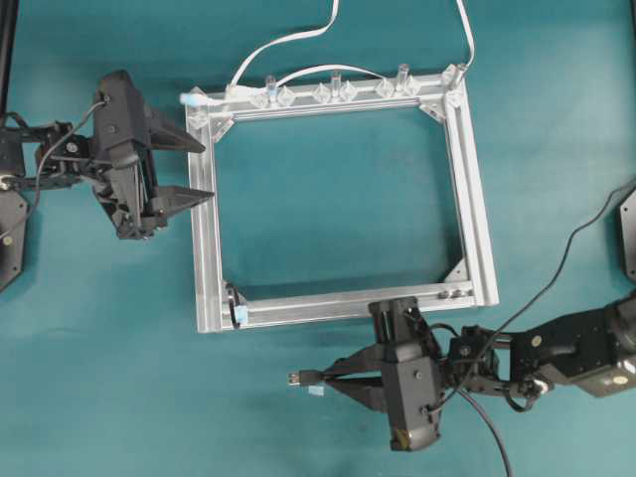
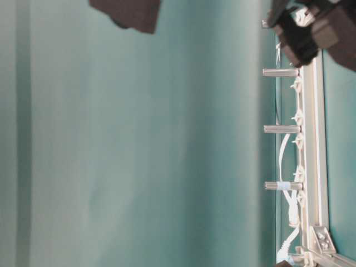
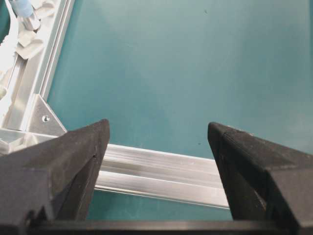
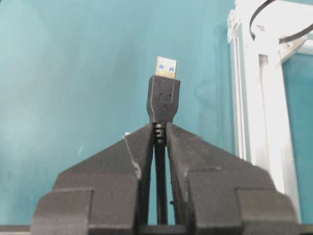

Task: Insert the wire through the string loop located on the left side.
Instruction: 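Lower the right gripper and grasp the USB cable behind its plug, then lift the cable and carry the plug toward the zip-tie loop, then push the USB plug through the black zip-tie loop with the right gripper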

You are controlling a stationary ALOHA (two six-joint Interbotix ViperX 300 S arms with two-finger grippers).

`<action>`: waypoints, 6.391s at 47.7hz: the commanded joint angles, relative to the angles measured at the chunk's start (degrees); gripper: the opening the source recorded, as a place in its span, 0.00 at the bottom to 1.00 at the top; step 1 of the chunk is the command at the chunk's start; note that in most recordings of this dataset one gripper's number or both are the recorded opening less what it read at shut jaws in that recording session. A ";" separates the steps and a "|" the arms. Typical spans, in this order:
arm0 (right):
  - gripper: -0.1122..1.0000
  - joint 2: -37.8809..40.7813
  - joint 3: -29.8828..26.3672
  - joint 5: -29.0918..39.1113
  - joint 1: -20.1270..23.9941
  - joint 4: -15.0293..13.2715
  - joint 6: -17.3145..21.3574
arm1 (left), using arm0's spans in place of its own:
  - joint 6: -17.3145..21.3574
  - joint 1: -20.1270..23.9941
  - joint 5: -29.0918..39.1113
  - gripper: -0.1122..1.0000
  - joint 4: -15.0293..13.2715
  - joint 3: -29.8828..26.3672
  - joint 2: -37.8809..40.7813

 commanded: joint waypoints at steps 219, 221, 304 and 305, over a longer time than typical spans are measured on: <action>0.19 -0.44 -4.83 6.42 -13.45 -7.12 -10.72 | -2.20 -17.58 12.57 0.83 0.00 2.29 -10.81; 0.19 -0.35 -4.92 6.42 -13.45 -7.21 -10.72 | -2.20 -17.58 12.57 0.83 0.00 2.29 -10.81; 0.19 8.70 -17.14 8.26 -15.29 -7.21 -10.72 | -1.93 -17.58 13.27 0.83 0.00 4.39 -16.61; 0.19 8.70 -17.14 8.26 -15.29 -7.12 -10.72 | -1.93 -17.58 13.27 0.83 -0.09 4.39 -16.61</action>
